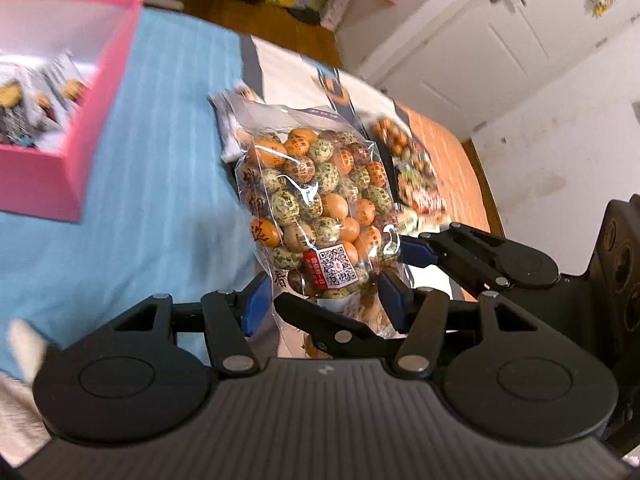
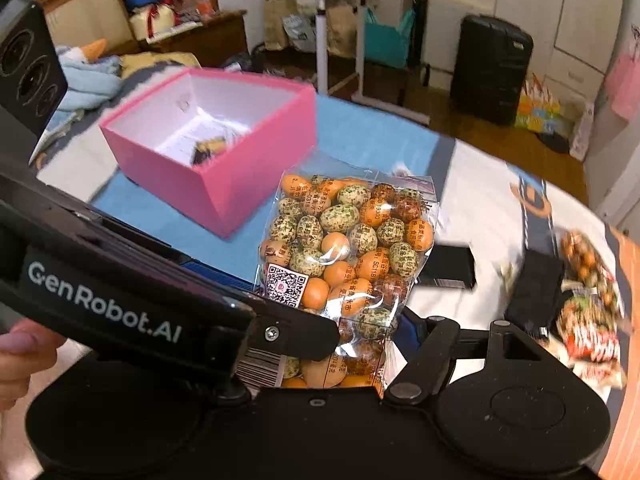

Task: Organize snacks
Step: 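Carry the peanut bag into the pink box and open the left tool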

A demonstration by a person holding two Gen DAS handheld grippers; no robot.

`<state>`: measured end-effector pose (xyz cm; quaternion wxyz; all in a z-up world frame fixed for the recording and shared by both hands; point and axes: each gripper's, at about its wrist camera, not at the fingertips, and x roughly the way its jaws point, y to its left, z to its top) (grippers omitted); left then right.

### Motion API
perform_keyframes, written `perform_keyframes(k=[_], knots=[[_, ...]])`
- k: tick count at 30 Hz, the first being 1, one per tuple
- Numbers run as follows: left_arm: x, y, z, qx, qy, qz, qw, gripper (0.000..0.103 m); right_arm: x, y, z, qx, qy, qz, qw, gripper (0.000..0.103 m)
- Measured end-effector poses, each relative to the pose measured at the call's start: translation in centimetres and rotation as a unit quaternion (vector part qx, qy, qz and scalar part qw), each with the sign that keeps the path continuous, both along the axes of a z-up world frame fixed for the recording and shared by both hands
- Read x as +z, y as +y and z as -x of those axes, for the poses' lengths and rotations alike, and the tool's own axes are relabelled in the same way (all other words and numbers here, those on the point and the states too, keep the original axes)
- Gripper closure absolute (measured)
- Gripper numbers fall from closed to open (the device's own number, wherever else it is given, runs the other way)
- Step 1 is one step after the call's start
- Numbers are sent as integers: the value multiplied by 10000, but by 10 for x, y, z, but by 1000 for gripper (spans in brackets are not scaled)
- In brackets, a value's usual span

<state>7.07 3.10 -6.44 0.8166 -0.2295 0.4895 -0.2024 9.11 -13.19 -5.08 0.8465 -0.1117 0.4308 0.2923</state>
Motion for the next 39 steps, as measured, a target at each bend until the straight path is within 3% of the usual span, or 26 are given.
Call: perform_keyframes(k=[9, 14, 18, 24, 32, 36, 39], knots=[[48, 91, 1, 750, -521, -315, 9953, 47, 37, 91, -28, 880, -608, -286, 9939, 26], [53, 152, -10, 1330, -749, -566, 9867, 47, 31, 151, -54, 1458, -930, -659, 9827, 26], [43, 199, -29, 1690, -746, -760, 9798, 47, 20, 200, -82, 1688, -811, -799, 9791, 26], [13, 252, -73, 1835, -201, -774, 9798, 47, -13, 241, -127, 1861, -144, -1026, 9771, 26], [-39, 285, -112, 2148, 646, -692, 9721, 46, -60, 284, -160, 1993, 723, -685, 9749, 26], [-52, 295, -116, 2374, 847, -623, 9657, 46, -70, 295, -165, 1967, 1099, -584, 9725, 22], [-51, 290, -109, 2569, 806, -819, 9596, 44, -71, 293, -165, 1751, 1221, -544, 9754, 18]])
